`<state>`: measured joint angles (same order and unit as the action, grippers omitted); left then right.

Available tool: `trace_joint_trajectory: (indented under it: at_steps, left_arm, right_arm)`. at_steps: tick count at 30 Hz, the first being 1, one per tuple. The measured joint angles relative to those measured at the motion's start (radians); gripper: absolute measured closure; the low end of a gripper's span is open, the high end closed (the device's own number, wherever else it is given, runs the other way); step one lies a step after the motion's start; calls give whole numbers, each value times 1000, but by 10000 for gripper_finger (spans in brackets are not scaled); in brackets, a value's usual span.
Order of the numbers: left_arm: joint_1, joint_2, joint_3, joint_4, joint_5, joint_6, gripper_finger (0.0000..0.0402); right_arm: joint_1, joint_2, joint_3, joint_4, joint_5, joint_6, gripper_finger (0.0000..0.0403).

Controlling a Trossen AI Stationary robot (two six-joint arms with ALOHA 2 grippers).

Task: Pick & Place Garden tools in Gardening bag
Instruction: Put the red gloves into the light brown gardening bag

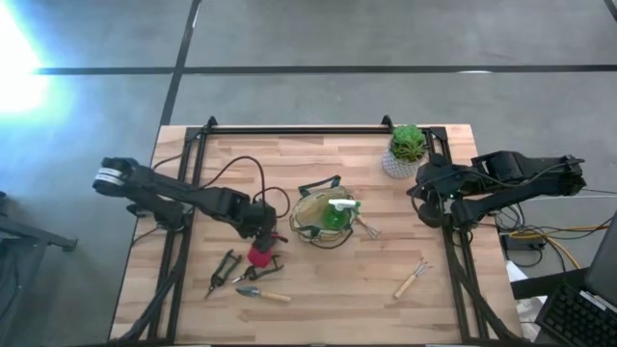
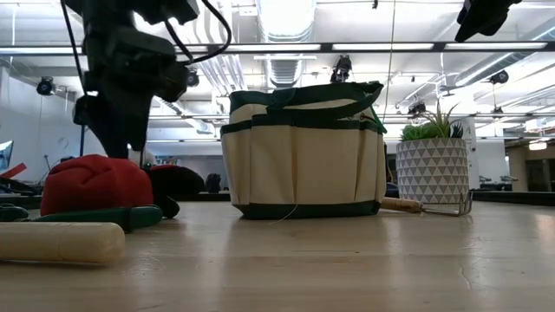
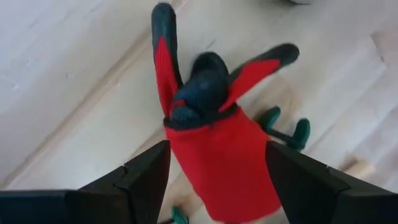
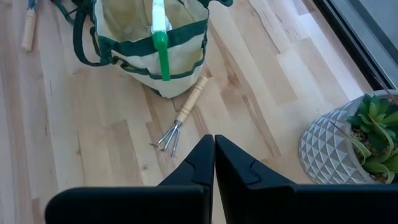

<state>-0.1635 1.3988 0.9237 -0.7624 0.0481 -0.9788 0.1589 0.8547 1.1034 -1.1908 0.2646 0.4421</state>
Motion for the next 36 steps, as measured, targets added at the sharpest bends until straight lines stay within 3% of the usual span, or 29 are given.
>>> trace_joint_trajectory:
  at_steps: [26, 36]
  left_arm:
    - [6, 195, -6, 107, 13, 33, 139]
    - [6, 224, -10, 113, -11, 127, 169]
  right_arm:
    - [0, 0, -26, 0, 0, 0, 394]
    - [0, 0, -27, -1, 0, 0, 394]
